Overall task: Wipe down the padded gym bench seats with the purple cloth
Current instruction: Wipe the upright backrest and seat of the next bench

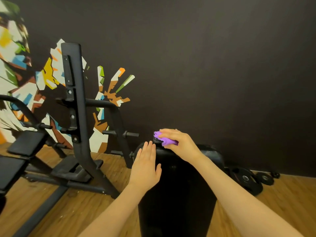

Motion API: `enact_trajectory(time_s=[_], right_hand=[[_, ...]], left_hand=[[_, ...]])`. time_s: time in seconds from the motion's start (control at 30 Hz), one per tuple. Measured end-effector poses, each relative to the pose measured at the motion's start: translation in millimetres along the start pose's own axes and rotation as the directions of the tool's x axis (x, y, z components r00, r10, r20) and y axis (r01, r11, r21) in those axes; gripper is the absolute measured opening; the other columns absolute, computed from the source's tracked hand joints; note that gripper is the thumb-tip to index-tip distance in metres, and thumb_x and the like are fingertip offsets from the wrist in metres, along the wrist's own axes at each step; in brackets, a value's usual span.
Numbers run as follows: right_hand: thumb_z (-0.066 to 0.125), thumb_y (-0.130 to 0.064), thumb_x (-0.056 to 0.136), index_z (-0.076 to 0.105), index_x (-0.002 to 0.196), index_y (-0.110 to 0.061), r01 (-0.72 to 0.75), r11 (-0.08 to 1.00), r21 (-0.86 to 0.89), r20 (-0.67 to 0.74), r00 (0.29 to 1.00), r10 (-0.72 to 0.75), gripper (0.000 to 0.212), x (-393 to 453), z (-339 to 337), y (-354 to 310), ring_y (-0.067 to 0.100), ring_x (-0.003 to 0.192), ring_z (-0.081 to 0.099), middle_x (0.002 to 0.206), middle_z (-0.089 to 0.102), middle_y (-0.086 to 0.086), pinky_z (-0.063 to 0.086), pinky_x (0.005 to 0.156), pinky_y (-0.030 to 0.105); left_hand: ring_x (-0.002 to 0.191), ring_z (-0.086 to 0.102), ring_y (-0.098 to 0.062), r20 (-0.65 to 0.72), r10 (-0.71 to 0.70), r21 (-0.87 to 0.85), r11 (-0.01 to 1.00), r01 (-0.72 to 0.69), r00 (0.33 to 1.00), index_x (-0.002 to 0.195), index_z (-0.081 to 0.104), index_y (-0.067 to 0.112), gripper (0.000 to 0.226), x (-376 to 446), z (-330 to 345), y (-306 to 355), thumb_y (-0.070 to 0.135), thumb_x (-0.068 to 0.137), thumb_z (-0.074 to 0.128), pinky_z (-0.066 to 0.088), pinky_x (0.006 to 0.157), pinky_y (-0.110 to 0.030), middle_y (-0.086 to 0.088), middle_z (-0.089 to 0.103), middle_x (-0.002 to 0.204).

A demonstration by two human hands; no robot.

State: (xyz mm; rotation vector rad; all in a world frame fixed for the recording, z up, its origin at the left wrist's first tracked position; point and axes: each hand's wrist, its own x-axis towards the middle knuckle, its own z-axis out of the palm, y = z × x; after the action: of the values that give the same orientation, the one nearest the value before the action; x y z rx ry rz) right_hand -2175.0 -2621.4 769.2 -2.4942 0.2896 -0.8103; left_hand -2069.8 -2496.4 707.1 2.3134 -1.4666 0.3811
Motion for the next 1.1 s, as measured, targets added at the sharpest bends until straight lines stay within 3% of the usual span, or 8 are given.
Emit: enact_trajectory(time_s=[0.13, 0.2, 0.33, 0.5, 0.67, 0.77, 0.9, 1.1], right_hand=[[0.056, -0.006, 0.090, 0.066, 0.104, -0.015, -0.077, 0.981, -0.177, 0.033, 0.996, 0.084, 0.020, -27.7, -16.4, 27.1, 0.009, 0.119, 0.047, 0.122, 0.058, -0.002, 0.033, 0.108, 0.023], [0.059, -0.014, 0.089, 0.065, 0.105, -0.020, -0.136, 0.965, -0.226, 0.049, 0.987, 0.151, 0.017, -40.0, -25.2, 32.3, 0.007, 0.127, 0.038, 0.133, 0.049, -0.007, 0.031, 0.111, 0.034], [0.065, -0.038, 0.084, 0.066, 0.106, -0.026, -0.330, 0.918, -0.218, -0.090, 0.944, 0.318, 0.025, -46.1, -11.8, 23.0, 0.011, 0.137, 0.025, 0.150, 0.030, -0.011, 0.029, 0.107, 0.030], [0.062, -0.019, 0.089, 0.042, 0.140, -0.020, -0.429, 0.885, -0.183, -0.226, 0.894, 0.387, 0.056, -25.7, 6.9, 5.2, 0.014, 0.125, 0.044, 0.137, 0.049, -0.001, 0.034, 0.103, 0.024], [0.060, -0.013, 0.089, 0.055, 0.129, -0.018, -0.189, 0.947, -0.259, -0.076, 0.982, 0.175, 0.041, 20.8, 23.3, -25.4, 0.013, 0.129, 0.041, 0.136, 0.050, -0.001, 0.027, 0.106, 0.021], [0.061, -0.030, 0.088, 0.070, 0.105, -0.019, -0.180, 0.954, -0.240, 0.086, 0.975, 0.205, 0.022, 33.9, 46.4, -36.7, 0.015, 0.114, 0.052, 0.120, 0.060, -0.002, 0.044, 0.098, 0.036], [0.056, -0.041, 0.090, 0.065, 0.117, -0.028, -0.305, 0.907, -0.290, -0.031, 0.950, 0.310, 0.031, 31.7, 58.4, -29.1, 0.012, 0.126, 0.044, 0.138, 0.049, -0.006, 0.039, 0.099, 0.031], [0.057, -0.027, 0.092, 0.064, 0.120, -0.021, -0.213, 0.906, -0.365, -0.087, 0.977, 0.195, 0.029, 5.7, 46.6, -9.4, 0.014, 0.114, 0.052, 0.118, 0.063, -0.004, 0.041, 0.094, 0.024]], left_hand=[[0.148, -0.003, -0.014, -0.016, 0.022, -0.037, 0.999, -0.023, 1.000, 0.154, 0.005, 0.019, 0.070, -0.1, 2.9, -5.7, 0.041, 0.099, 0.042, -0.005, 0.113, -0.026, 0.002, 0.001, 0.162], [0.148, -0.004, -0.014, -0.024, 0.027, -0.036, 0.999, -0.028, 0.999, 0.154, 0.003, 0.019, 0.071, 0.7, 5.2, -6.8, 0.040, 0.098, 0.042, -0.006, 0.114, -0.027, 0.002, 0.000, 0.162], [0.148, -0.007, -0.016, -0.023, 0.020, -0.025, 0.999, -0.020, 1.000, 0.154, 0.000, 0.018, 0.072, -0.6, 7.7, -6.0, 0.043, 0.099, 0.040, -0.007, 0.115, -0.030, 0.001, -0.004, 0.162], [0.148, 0.000, -0.014, -0.054, 0.105, -0.036, 0.994, -0.107, 0.993, 0.154, 0.005, 0.016, 0.066, 0.9, 2.0, -16.0, 0.040, 0.101, 0.036, -0.008, 0.110, -0.024, 0.000, 0.003, 0.162], [0.147, 0.012, -0.014, -0.092, 0.148, -0.024, 0.988, -0.151, 0.985, 0.153, 0.013, 0.014, 0.061, 4.1, -3.2, -37.8, 0.038, 0.101, 0.035, -0.004, 0.110, -0.022, -0.001, 0.015, 0.160], [0.147, 0.008, -0.013, -0.080, 0.057, -0.086, 0.994, -0.064, 0.995, 0.152, 0.017, 0.017, 0.063, -1.6, 7.2, -38.1, 0.043, 0.099, 0.039, -0.006, 0.111, -0.023, 0.001, 0.016, 0.160], [0.148, -0.003, -0.017, -0.078, -0.019, -0.053, 0.998, 0.014, 0.997, 0.154, 0.008, 0.016, 0.065, 0.9, 17.3, -31.7, 0.043, 0.101, 0.035, -0.010, 0.111, -0.027, -0.001, 0.002, 0.162], [0.148, -0.009, -0.021, -0.029, -0.023, 0.000, 1.000, 0.023, 0.999, 0.153, -0.004, 0.013, 0.071, 1.5, 17.7, -33.8, 0.044, 0.101, 0.034, -0.010, 0.112, -0.031, -0.006, -0.009, 0.161]])
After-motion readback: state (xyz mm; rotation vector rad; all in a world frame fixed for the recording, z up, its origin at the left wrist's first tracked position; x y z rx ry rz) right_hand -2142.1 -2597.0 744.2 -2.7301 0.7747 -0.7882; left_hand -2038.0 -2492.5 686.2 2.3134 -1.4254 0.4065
